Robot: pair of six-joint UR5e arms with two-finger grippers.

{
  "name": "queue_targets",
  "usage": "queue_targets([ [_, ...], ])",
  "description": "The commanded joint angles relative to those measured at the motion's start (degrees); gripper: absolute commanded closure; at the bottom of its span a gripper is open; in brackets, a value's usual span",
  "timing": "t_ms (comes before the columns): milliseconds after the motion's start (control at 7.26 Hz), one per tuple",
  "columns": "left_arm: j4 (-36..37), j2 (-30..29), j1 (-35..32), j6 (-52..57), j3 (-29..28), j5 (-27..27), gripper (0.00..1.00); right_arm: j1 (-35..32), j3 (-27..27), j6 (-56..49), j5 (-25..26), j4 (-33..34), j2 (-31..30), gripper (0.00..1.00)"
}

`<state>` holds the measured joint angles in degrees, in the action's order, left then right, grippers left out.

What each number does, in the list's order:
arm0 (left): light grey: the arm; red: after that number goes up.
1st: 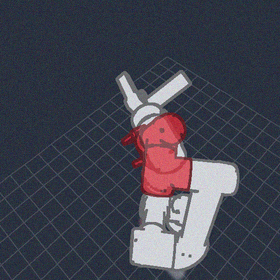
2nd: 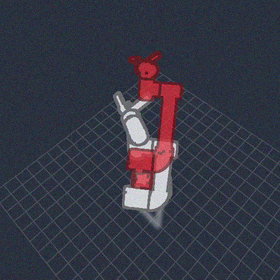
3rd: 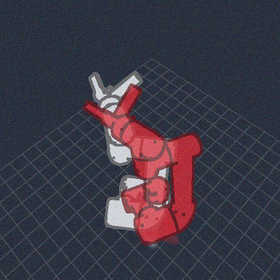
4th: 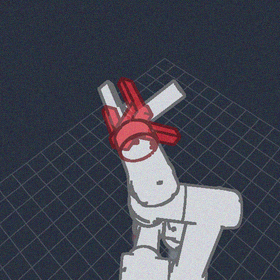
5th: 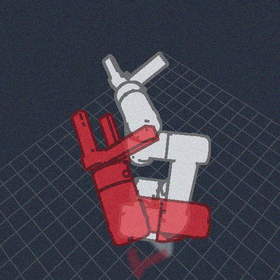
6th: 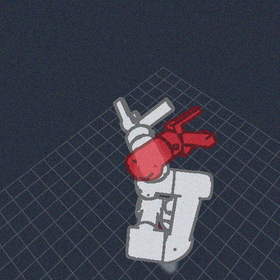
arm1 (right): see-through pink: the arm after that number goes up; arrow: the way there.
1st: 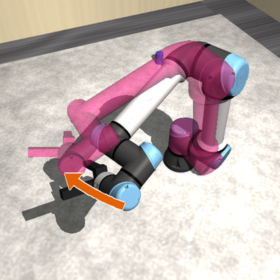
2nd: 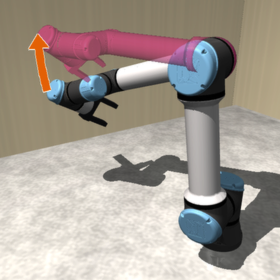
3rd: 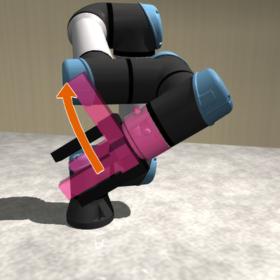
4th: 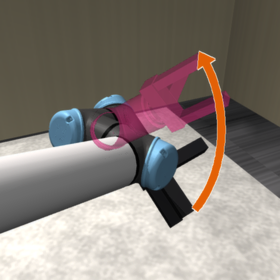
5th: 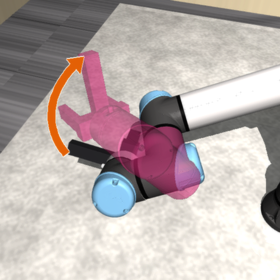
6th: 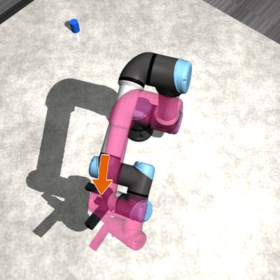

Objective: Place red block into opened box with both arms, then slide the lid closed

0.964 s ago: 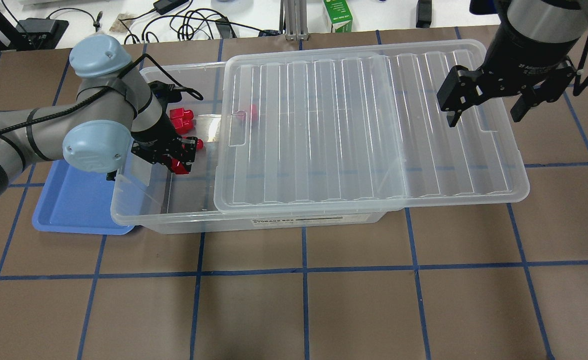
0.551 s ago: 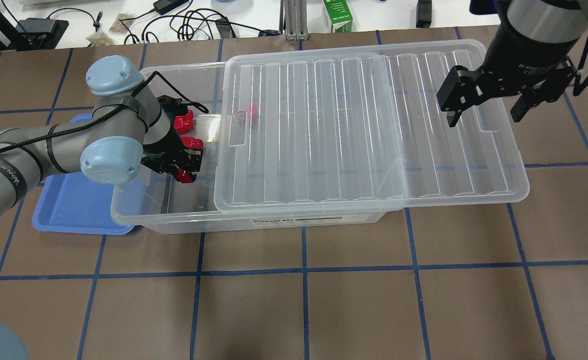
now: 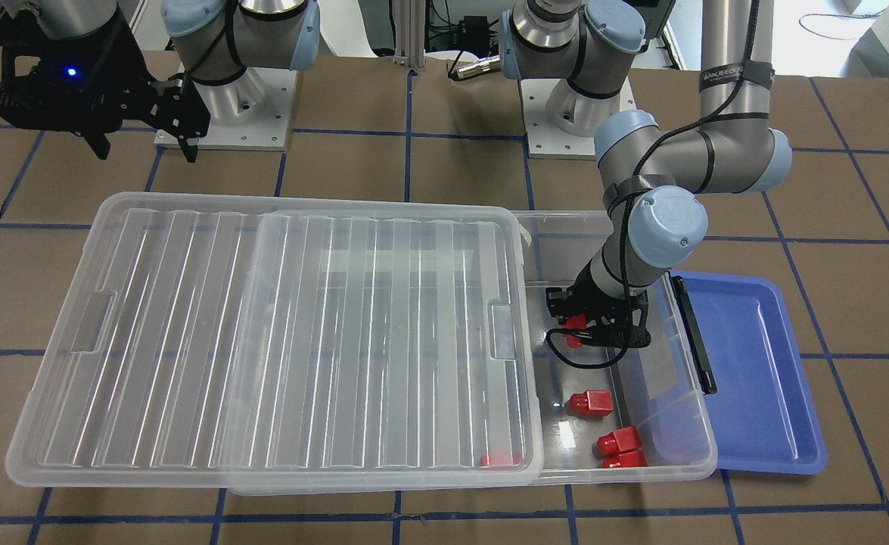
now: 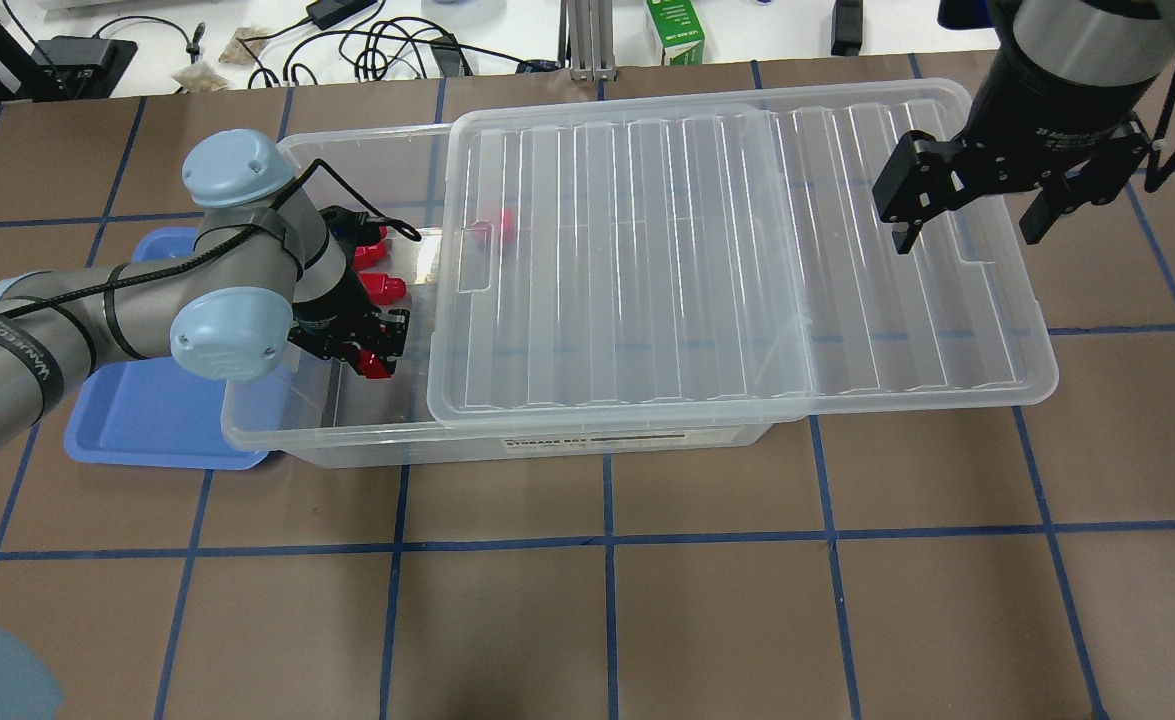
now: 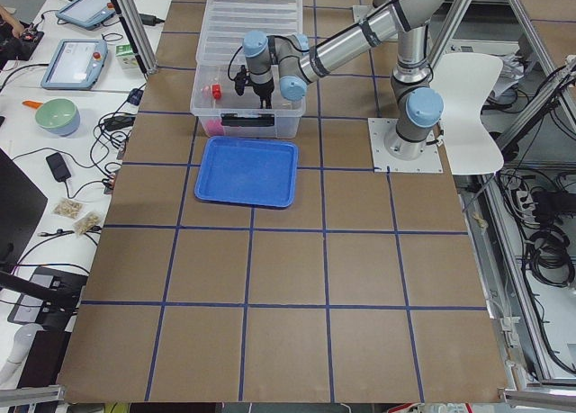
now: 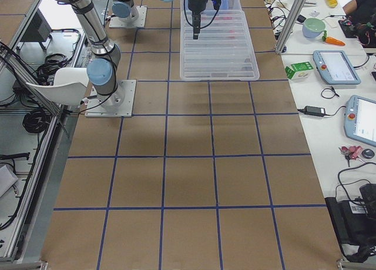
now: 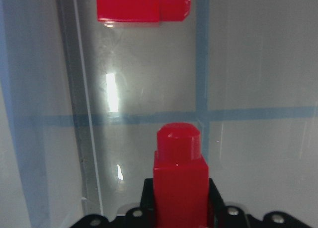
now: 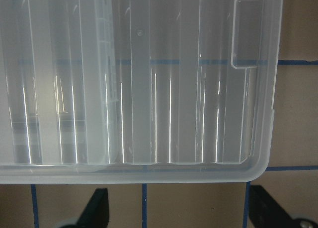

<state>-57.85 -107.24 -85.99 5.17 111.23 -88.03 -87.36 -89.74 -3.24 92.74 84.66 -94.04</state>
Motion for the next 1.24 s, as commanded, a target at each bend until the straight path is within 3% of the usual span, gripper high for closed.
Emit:
queue_targets([
  [0,0.8,-0.3,0.1,-0.2,0.5,-0.1,0.07,0.0,0.0,0.0,0.0,0.1,0.0,0.00],
  [413,0.1,2.6,-0.4,-0.4,-1.2,-0.1,0.00,0.0,0.0,0.0,0.0,0.1,0.0,0.00],
  [1102,-33.2,11.9,-0.8,-5.5,-20.8,-0.3,0.00,0.1,0.0,0.2,0.0,0.1,0.2,0.00],
])
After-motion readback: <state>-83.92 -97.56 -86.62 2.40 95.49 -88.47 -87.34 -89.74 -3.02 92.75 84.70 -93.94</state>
